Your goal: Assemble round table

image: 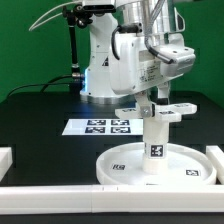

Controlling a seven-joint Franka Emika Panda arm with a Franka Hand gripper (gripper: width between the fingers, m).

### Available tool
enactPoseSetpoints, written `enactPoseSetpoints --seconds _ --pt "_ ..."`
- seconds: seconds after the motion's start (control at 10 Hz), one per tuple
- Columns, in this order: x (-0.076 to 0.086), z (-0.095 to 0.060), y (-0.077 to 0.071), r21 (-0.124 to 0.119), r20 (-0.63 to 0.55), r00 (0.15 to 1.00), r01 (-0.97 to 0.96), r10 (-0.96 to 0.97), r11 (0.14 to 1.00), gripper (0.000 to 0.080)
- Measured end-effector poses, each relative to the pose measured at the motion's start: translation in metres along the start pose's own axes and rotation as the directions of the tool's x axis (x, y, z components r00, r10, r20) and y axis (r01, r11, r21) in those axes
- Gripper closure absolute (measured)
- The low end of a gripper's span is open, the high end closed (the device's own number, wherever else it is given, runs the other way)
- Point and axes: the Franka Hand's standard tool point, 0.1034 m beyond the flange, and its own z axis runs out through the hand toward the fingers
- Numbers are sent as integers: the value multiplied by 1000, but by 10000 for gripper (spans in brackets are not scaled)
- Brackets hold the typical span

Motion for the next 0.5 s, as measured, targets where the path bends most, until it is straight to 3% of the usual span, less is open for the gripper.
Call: enactPoseSetpoints --seconds 0.1,0.2,0.5 --pt "0 0 0 0 0 1000 5 -5 1000 354" --pt "-1 -2 -1 -8 3 999 52 -52 999 202" --pt "-8 -25 -9 6 34 994 106 -106 994 153"
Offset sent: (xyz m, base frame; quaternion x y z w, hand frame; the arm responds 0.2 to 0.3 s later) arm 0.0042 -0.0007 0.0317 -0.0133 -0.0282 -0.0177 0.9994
